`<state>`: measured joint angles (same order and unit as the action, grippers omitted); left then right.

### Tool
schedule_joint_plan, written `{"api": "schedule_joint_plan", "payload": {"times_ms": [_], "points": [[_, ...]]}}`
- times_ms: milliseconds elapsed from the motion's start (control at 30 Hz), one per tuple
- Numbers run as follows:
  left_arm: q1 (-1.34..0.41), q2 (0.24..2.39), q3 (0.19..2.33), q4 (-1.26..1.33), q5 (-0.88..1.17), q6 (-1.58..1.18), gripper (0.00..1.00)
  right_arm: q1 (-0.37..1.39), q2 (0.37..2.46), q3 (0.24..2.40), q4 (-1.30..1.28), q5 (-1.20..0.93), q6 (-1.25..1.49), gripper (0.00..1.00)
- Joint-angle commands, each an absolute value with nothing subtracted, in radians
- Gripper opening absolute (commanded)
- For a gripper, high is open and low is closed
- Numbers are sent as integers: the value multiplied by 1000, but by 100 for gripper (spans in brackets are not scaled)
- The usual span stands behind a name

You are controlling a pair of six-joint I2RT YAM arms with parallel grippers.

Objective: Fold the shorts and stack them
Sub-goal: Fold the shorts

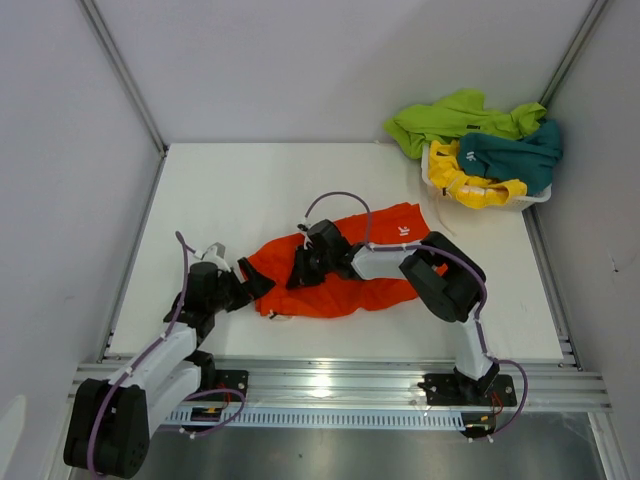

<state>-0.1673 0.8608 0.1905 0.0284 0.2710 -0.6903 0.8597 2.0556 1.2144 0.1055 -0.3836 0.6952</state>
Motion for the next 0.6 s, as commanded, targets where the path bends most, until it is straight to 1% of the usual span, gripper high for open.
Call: {"api": "schedule_joint_plan", "payload": {"times_ms": [0,367,567], "points": [[-164,876,173,101,290,-686,99,853,2083,1233,167,-403,721,13],[-164,960,138,222,262,-739,99,854,2095,1203,222,-426,745,10],[-164,917,143,201,141,-756,99,858,2091,1189,241,-431,747,9]]}}
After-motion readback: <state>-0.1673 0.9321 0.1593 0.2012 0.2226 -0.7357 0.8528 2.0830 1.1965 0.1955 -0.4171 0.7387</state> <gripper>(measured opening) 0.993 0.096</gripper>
